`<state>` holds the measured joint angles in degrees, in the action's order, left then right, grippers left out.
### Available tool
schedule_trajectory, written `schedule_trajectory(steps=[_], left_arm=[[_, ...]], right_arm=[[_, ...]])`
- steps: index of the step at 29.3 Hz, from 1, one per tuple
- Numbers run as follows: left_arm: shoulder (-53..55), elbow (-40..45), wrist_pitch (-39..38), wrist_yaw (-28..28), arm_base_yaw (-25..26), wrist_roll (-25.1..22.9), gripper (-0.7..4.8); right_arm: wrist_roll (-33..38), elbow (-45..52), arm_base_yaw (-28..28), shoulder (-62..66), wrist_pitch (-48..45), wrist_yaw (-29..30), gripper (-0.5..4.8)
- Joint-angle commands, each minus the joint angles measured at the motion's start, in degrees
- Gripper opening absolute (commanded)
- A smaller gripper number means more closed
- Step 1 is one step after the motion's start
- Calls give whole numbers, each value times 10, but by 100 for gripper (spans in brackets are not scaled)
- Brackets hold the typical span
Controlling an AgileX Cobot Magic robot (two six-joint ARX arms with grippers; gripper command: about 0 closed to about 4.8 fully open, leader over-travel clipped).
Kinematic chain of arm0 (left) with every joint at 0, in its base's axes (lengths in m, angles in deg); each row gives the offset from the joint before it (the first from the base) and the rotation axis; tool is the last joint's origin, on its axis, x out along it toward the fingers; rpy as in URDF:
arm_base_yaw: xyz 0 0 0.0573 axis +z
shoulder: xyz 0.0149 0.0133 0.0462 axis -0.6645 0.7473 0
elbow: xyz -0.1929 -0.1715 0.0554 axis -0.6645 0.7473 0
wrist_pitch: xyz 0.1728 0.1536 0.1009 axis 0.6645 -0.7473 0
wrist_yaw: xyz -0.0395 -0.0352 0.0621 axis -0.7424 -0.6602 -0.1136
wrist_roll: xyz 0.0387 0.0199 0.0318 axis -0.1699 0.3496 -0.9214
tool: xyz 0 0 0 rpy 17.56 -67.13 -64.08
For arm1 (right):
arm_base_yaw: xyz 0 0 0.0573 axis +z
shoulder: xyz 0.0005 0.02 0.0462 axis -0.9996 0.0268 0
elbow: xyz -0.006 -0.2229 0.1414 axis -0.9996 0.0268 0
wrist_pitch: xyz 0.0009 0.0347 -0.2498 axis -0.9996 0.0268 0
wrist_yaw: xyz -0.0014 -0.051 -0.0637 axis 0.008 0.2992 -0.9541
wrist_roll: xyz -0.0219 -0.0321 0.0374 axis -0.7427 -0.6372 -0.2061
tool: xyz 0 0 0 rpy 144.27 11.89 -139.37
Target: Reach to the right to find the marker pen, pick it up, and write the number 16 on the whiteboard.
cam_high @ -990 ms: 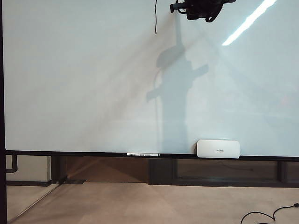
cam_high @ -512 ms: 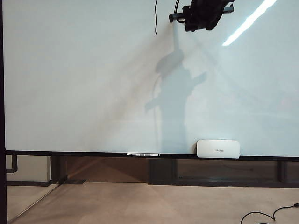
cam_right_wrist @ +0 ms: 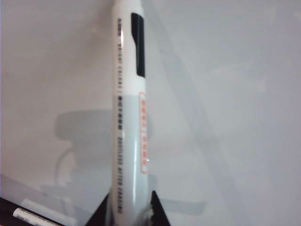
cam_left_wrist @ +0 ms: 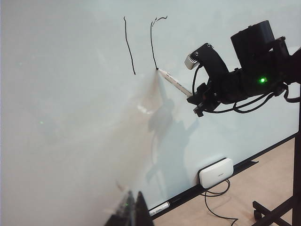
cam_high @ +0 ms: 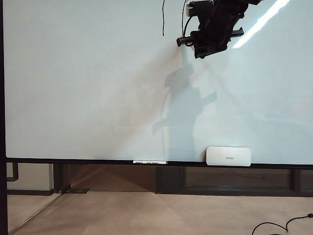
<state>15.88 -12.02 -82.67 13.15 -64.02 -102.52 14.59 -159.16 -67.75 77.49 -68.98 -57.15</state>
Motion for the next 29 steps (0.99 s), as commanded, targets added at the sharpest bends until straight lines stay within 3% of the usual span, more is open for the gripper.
schedule_trajectory(steps=[1, 9, 29], left_arm=[[-1, -3, 8, 1, 0, -1, -6], [-1, -3, 8, 0, 0, -1, -6], [-1, -3, 8, 1, 0, -5, -6]], right_arm=[[9, -3, -4, -1, -17, -61, -5], [10, -3, -4, -2, 3, -142, -5], [1, -8, -7, -6, -73, -115, -5]])
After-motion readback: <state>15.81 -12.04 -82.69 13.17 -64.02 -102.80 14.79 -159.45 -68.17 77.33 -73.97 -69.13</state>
